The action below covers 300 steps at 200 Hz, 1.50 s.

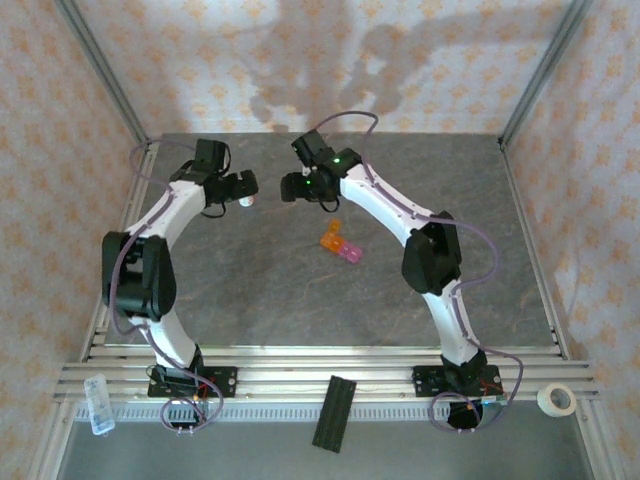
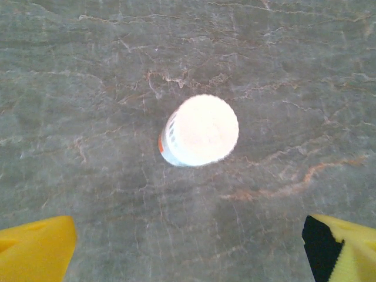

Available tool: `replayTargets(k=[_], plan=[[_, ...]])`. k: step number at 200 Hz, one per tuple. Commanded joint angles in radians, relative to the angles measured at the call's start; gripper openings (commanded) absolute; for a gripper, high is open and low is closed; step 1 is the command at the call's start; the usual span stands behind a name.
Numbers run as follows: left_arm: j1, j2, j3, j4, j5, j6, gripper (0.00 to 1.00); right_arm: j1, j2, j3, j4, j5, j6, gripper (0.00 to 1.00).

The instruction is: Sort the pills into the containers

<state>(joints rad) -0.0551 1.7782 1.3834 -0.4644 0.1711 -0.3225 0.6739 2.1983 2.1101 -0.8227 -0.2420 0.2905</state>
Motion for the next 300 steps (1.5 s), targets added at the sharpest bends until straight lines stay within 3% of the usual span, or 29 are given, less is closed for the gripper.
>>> replayTargets(k=[1,46,78,149,179,213,300], plan=[[0.000,0.084,0.108,-0.061,-0.027,0.051,1.00,-0.033,-0.104,-0.095,0.028,0.030,0.020,0.78],[-0.013,0.287,0.298,-0.111,-0.062,0.069,0.99,-0.084,-0.280,-0.372,0.108,0.040,0.003,0.78],[-0.030,0.401,0.411,-0.162,-0.094,0.086,0.91,-0.110,-0.388,-0.519,0.143,0.052,-0.011,0.78],[-0.061,0.466,0.474,-0.196,-0.106,0.077,0.31,-0.125,-0.517,-0.708,0.193,0.071,-0.023,0.78],[-0.093,0.408,0.427,-0.202,-0.112,0.085,0.24,-0.126,-0.559,-0.751,0.211,0.066,-0.012,0.78],[-0.149,0.270,0.319,-0.198,-0.115,0.092,0.24,-0.126,-0.617,-0.796,0.228,0.075,0.005,0.78],[-0.379,-0.151,-0.131,-0.087,-0.126,-0.019,0.24,-0.129,-0.748,-0.940,0.250,0.128,0.069,0.79]])
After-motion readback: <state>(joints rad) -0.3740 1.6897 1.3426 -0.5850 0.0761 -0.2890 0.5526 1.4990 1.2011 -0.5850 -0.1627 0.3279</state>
